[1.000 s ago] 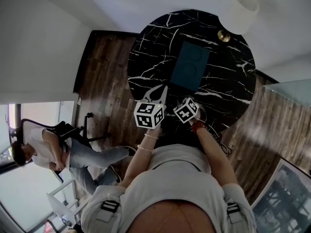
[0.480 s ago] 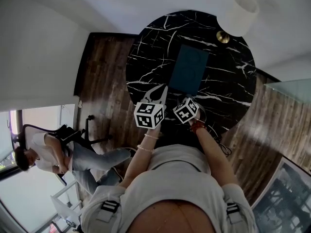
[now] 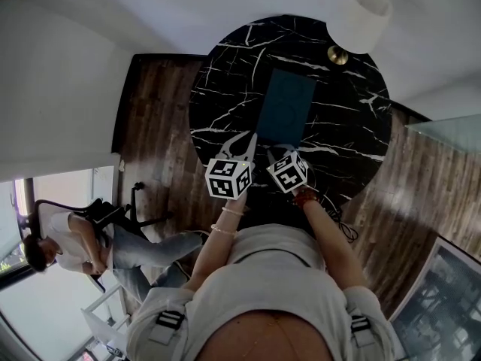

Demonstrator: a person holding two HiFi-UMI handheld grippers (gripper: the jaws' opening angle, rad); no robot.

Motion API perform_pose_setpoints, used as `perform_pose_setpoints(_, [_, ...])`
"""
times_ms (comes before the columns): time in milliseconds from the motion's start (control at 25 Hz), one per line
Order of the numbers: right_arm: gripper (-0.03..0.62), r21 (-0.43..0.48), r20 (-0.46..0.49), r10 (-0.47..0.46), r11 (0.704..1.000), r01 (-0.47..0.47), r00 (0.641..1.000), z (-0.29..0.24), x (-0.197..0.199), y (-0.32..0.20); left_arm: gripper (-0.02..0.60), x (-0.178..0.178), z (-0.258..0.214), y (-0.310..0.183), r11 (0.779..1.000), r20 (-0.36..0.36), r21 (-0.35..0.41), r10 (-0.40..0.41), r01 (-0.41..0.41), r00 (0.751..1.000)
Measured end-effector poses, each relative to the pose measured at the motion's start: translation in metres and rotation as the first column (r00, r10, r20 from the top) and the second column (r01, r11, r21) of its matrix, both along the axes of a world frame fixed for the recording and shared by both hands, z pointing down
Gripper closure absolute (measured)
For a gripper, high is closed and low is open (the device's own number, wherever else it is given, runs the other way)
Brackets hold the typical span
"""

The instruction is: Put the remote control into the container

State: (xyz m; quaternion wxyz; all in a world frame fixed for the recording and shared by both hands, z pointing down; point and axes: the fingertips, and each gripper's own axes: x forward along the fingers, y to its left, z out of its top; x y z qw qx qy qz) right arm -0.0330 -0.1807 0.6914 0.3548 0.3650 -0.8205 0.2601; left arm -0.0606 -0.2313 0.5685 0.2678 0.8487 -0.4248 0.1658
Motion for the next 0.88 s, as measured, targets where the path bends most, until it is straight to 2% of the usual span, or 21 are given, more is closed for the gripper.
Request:
perform_pose_setpoints(160, [0.583, 0.057, 0.079, 0.075, 0.995, -0.08, 0.994, -0.027, 0.01, -0.006, 0.574, 0.011, -0.003, 0.001, 1.0, -0.007, 0.01, 0.021, -0.021, 1.0])
perform_pose_setpoints(280, [0.583, 0.126, 0.12, 0.133, 0.981, -0.148, 0.984, -0.047, 0.027, -0.016, 0.574, 0.023, -0.007, 0.004, 0.999, -0.013, 0.021, 0.042, -0.042, 0.999])
perform_pose_setpoints(560, [0.583, 0.223, 0.152, 0.215, 0.943, -0.246, 0.965, -0.087, 0.057, -0.016, 0.574, 0.045, -0.024, 0.014, 0.995, -0.028, 0.061, 0.084, -0.082, 0.996])
perform_pose_setpoints(680, [0.583, 0.259, 0.191, 0.254, 0.918, -0.299, 0.948, -0.106, 0.067, -0.013, 0.574, 0.05, -0.032, 0.02, 0.993, -0.033, 0.083, 0.091, -0.088, 0.995])
perform_pose_setpoints(880, [0.582, 0.363, 0.242, 0.296, 0.855, -0.369, 0.924, -0.146, 0.084, -0.007, 0.574, 0.058, -0.05, 0.033, 0.987, -0.047, 0.133, 0.092, -0.085, 0.995])
